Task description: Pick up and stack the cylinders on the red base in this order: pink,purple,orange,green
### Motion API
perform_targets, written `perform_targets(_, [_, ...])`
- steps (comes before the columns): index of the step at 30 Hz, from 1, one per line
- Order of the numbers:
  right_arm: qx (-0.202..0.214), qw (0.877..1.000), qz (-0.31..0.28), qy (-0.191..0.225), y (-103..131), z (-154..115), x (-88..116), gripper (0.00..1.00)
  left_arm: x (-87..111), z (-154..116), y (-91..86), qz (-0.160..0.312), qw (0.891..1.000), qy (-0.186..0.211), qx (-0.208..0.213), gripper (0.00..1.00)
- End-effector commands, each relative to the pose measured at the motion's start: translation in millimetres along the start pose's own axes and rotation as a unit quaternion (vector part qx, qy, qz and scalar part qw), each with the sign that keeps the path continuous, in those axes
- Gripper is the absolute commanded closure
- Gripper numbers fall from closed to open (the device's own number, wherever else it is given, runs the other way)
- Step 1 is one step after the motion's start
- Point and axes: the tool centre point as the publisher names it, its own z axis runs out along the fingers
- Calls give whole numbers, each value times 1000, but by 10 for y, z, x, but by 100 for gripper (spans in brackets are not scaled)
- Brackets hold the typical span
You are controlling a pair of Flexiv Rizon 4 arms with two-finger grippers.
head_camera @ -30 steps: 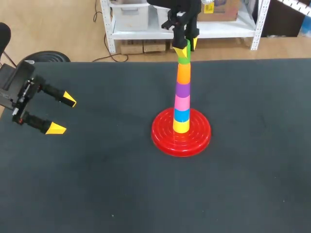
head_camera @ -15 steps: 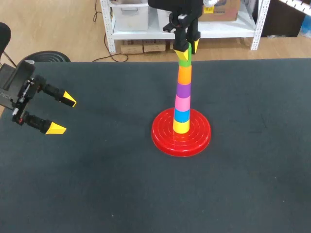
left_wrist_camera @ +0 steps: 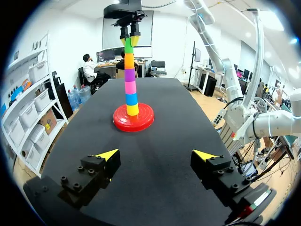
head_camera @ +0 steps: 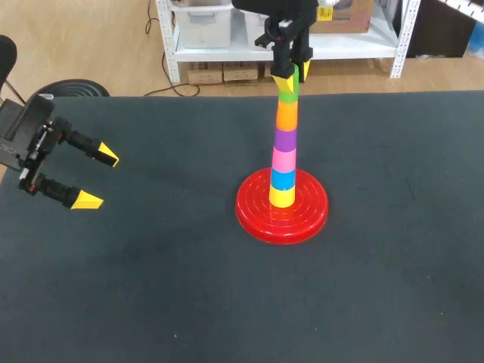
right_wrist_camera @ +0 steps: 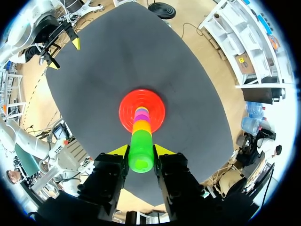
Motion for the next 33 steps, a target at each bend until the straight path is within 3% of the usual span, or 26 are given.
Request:
perform_targets(1, [2,1000,1,-3,14,16,32,100,11,6,4,1,1000,-1,0,0])
perform_targets(29, [-11,1000,-2,4,4,144,-32,98,11,6,4,1,1000,-1,0,0])
perform_targets(30, [-9,1000,-1,2,11,143,-30,69,11,6,4,1,1000,-1,0,0])
perform_targets(31, [-9,1000,-2,1,19,142,-27,0,11,6,4,1,1000,-1,0,0])
perform_targets(33, [-11,1000,-7,-10,42,143,-21,0,11,6,4,1,1000,-1,0,0])
